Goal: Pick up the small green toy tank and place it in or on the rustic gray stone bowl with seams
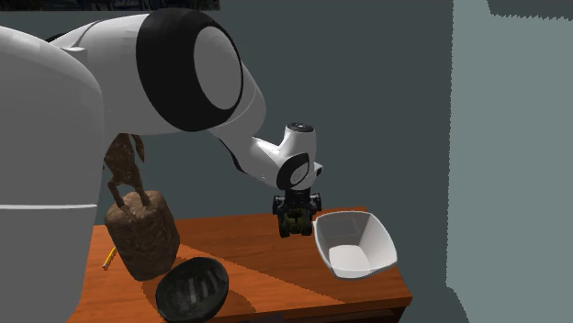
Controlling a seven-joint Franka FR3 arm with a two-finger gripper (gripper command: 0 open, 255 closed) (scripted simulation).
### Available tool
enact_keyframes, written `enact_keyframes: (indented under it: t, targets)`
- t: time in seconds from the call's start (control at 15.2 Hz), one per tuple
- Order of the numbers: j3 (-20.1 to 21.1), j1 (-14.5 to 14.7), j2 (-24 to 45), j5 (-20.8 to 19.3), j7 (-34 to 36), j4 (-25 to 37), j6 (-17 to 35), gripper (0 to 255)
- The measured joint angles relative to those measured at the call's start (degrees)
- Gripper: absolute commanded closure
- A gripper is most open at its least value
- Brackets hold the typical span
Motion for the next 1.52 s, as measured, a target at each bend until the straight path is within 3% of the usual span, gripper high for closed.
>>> enact_keyframes:
  t: [0.2, 0.26, 0.92, 1.52]
  targets:
    - [0.02, -0.02, 0.06, 0.02, -0.02, 0.02, 0.05, 0]
    - [0.02, -0.02, 0.06, 0.02, -0.02, 0.02, 0.05, 255]
    - [0.01, -0.02, 0.04, 0.01, -0.02, 0.0, 0.01, 255]
    - [-1.88, 1.44, -4.81, -1.87, 1.39, -1.17, -3.69, 255]
